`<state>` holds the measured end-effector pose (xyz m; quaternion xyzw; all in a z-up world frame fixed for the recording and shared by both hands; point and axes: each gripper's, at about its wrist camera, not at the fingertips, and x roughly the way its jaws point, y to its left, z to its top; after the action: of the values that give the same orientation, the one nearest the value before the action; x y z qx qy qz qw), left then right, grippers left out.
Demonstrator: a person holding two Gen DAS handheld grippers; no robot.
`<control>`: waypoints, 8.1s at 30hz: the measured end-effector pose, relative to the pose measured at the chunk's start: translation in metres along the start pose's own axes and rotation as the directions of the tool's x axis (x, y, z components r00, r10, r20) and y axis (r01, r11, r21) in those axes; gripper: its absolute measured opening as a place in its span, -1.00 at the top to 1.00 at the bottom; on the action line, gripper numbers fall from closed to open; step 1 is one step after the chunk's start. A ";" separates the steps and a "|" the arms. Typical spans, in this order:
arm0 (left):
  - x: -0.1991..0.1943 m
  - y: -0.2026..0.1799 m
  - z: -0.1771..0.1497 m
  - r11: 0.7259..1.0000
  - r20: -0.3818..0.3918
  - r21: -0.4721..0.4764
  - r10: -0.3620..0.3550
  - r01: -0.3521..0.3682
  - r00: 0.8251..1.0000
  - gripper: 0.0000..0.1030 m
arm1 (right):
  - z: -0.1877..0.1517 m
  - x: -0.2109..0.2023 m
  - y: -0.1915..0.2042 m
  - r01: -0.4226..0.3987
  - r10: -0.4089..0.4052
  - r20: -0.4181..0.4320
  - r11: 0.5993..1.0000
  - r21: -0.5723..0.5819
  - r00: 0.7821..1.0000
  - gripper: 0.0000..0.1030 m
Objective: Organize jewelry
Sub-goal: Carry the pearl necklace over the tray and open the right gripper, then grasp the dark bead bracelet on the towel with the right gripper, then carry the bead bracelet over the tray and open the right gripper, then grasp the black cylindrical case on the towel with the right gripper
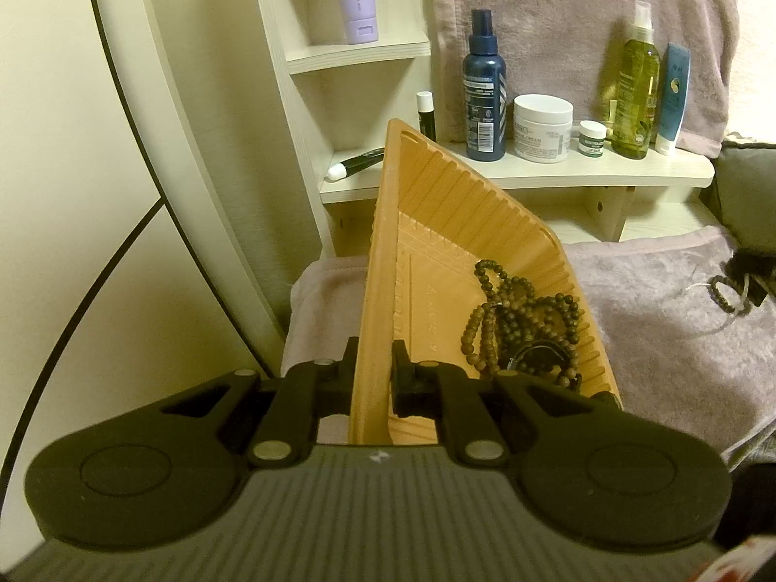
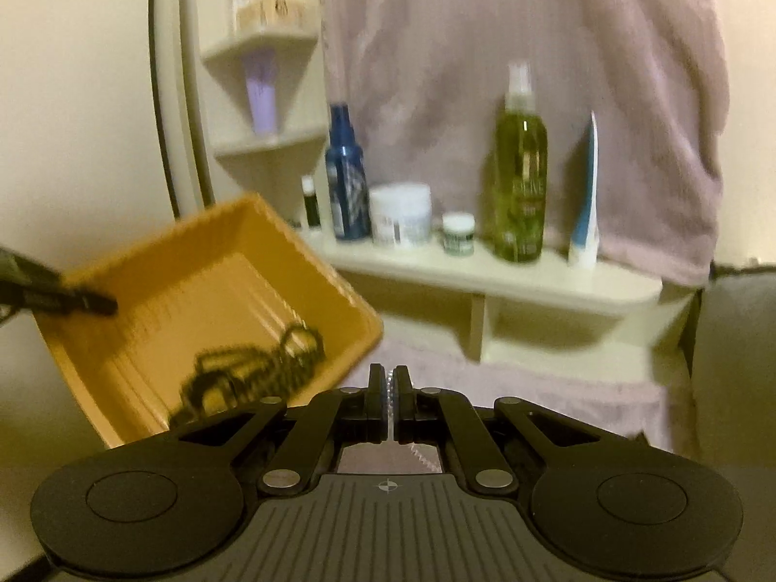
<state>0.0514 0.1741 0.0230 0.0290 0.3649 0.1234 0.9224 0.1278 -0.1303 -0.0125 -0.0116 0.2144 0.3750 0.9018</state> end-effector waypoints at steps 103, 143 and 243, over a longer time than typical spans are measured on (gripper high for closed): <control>-0.001 0.001 0.000 1.000 0.003 0.010 -0.005 0.005 1.000 0.81 | -0.057 0.033 -0.085 0.246 -0.233 -0.203 0.968 0.043 0.951 0.45; 0.001 0.002 0.000 1.000 -0.002 0.006 -0.006 0.006 1.000 0.81 | -0.006 0.008 -0.048 0.119 -0.113 -0.091 0.990 0.070 0.989 0.88; 0.001 0.002 -0.001 1.000 -0.003 0.013 -0.007 0.007 1.000 0.82 | -0.065 0.047 -0.126 0.450 -0.439 -0.290 0.892 -0.031 0.850 0.19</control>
<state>0.0514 0.1760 0.0221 0.0333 0.3671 0.1180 0.9221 0.2186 -0.2015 -0.1072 -0.0986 0.3425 0.1463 0.9228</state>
